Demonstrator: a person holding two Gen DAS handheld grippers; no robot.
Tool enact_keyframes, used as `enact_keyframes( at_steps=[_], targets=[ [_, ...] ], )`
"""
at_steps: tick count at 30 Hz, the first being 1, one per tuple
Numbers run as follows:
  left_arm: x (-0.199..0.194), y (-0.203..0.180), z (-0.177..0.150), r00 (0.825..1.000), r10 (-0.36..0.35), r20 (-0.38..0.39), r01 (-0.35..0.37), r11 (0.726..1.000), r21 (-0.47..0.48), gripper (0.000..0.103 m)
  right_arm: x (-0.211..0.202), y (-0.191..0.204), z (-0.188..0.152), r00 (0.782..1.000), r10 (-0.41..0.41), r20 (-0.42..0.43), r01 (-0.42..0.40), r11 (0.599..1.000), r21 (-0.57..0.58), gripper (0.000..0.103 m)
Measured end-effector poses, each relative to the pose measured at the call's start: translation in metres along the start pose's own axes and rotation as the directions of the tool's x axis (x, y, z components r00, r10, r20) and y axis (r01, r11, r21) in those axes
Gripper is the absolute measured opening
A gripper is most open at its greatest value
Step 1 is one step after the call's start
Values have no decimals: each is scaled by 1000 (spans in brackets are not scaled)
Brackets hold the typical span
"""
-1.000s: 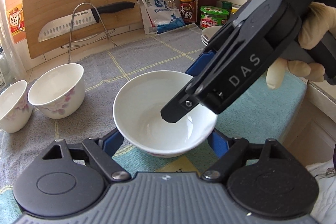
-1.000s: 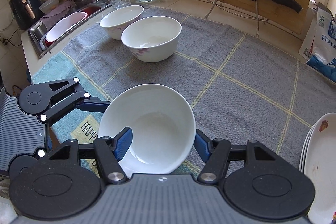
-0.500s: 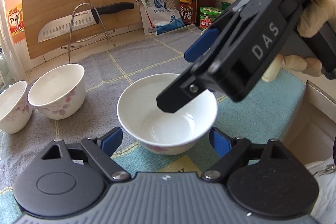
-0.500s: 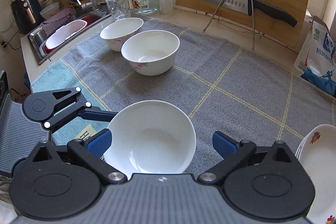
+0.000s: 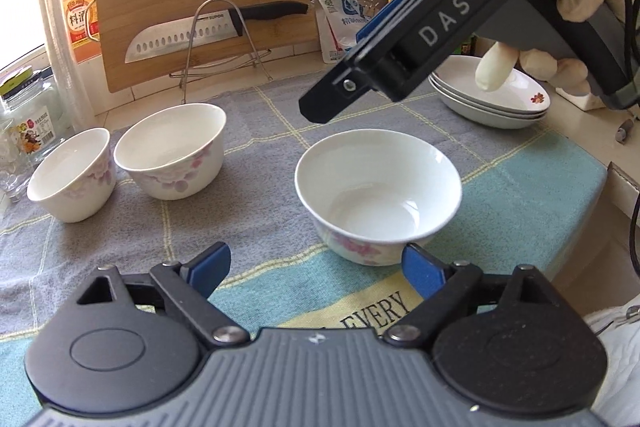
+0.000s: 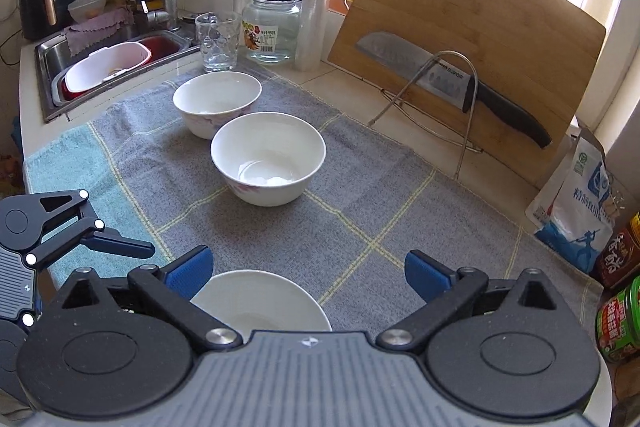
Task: Organize plates and bowls
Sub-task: 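Set the bowl down beside the other bowls and open the right tool, then grasp the rim of another white bowl with the right tool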
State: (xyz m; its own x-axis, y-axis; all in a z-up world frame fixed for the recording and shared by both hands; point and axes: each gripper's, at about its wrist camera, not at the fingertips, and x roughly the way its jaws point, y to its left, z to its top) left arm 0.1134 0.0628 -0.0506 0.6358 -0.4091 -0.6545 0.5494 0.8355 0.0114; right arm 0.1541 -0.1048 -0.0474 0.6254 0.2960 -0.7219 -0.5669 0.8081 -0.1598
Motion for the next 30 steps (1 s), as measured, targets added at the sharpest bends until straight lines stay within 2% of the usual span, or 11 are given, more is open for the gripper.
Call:
enact_keyframes(
  at_steps=[3, 6, 9, 13, 17, 23, 30],
  targets=[
    [-3, 5, -2, 1000, 20, 3, -20, 1000, -18, 92, 3, 3, 11, 1000, 12, 15, -12, 1000, -10, 103],
    [-5, 9, -3, 999, 36, 5, -35, 999, -31, 92, 17, -4, 23, 992, 110, -57, -106, 992, 74, 103],
    [-7, 12, -3, 999, 50, 7, -49, 998, -42, 92, 29, -10, 25, 984, 154, -87, -139, 978, 155, 103],
    [-10, 17, -4, 998, 66, 9, -65, 996, -60, 93, 32, -6, 29, 993, 96, -66, -87, 987, 135, 103],
    [-11, 23, -6, 996, 86, 13, -85, 994, -69, 93, 37, -4, 36, 992, 107, -63, -102, 991, 90, 103],
    [-8, 40, 0, 991, 127, 37, -124, 990, -69, 93, 43, -3, 54, 998, 59, 8, -60, 997, 42, 103],
    [12, 68, 17, 980, 187, 74, -180, 979, -93, 93, 60, -8, 75, 998, 56, 4, -56, 998, -5, 102]
  ],
)
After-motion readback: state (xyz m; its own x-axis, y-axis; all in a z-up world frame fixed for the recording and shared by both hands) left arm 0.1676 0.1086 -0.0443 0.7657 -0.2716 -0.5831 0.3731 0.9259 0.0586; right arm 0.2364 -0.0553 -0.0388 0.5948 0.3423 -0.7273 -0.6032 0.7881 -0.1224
